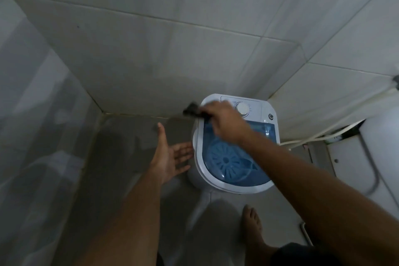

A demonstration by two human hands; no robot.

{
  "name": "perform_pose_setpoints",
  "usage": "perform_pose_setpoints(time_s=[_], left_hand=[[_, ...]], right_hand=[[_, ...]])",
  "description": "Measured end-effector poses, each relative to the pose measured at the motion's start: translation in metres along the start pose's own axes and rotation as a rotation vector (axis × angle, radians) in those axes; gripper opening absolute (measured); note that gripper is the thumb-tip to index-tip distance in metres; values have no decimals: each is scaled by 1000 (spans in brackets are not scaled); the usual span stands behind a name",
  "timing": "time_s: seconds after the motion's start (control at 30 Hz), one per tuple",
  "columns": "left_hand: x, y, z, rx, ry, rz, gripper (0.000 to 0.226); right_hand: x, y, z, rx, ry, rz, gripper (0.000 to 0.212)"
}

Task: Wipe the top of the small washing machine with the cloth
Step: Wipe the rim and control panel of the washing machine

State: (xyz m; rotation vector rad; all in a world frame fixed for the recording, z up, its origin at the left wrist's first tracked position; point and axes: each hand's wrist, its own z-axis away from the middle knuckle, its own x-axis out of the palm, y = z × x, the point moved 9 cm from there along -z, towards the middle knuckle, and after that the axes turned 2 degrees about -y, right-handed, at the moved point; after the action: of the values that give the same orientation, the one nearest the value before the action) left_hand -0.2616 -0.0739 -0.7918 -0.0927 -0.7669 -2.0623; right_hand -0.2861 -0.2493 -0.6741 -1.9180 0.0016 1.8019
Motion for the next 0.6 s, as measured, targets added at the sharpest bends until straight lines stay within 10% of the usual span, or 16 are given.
perform_pose_setpoints(time_s=[0.17, 0.43, 0.6], left_hand=[[3, 7, 5, 16, -16, -9, 134], [7, 5, 4, 18, -60, 139, 138], [1, 8, 0, 49, 13, 68, 125]], right_hand=[[-26, 45, -31, 208, -2, 304, 57], [39, -66, 89, -410, -311, 178, 47], [-15, -11, 16, -140, -143, 83, 58]])
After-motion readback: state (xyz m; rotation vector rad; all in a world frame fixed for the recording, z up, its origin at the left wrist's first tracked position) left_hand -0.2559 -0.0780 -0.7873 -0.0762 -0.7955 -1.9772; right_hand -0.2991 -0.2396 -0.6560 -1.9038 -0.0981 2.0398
